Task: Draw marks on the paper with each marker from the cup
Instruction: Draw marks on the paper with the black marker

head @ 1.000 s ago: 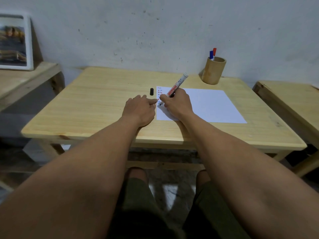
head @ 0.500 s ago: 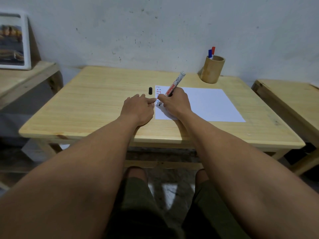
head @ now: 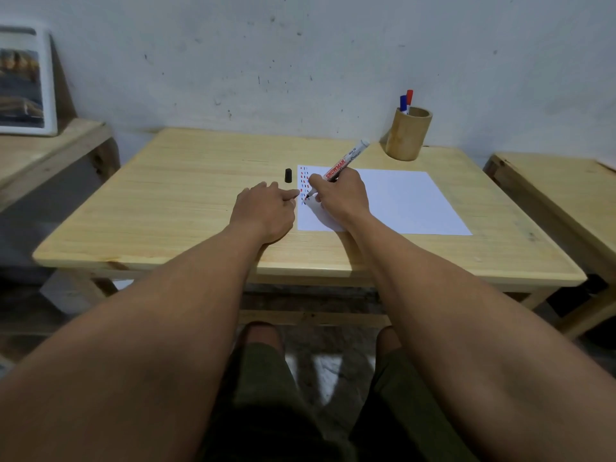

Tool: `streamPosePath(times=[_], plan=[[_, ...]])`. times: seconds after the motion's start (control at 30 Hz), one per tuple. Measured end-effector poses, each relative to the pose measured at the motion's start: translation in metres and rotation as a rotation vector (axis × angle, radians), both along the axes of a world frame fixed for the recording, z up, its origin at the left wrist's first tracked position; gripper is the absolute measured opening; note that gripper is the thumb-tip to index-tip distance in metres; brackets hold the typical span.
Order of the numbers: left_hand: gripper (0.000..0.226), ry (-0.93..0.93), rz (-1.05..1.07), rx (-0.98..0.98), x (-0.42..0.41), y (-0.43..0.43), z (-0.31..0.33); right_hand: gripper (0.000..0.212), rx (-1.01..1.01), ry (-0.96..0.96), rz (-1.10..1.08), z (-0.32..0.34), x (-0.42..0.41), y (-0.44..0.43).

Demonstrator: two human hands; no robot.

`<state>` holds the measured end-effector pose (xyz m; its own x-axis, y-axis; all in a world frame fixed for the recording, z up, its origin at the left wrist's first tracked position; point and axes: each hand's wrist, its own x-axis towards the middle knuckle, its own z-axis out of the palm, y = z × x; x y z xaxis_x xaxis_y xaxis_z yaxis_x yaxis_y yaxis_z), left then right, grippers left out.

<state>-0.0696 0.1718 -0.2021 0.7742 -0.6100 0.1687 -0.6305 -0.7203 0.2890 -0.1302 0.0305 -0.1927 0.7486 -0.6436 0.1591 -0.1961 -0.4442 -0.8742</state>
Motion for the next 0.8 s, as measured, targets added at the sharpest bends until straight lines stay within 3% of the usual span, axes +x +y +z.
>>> streamPosePath(times=[0.2,0.4,0.5,0.67,0.8], plan=[[0.041,0.046,0.057,-0.125,-0.002,-0.001,0.002,0.034,0.056,-0.028,0.008,0.002,0.003,0.0],[0.021,0.043,0.203,-0.323,0.008,-0.009,0.0,0.027,0.112,-0.066,0.014,0.008,0.01,-0.006],[0.03,0.043,0.236,-0.366,0.02,-0.018,0.003,0.02,0.123,-0.109,0.03,0.014,0.012,-0.012],[0.045,0.056,0.233,-0.313,0.038,-0.04,0.004,0.02,0.173,-0.148,0.063,0.023,0.014,-0.023],[0.029,0.046,0.259,-0.299,0.045,-0.05,0.003,0.017,0.257,-0.176,0.06,0.031,0.011,-0.029]])
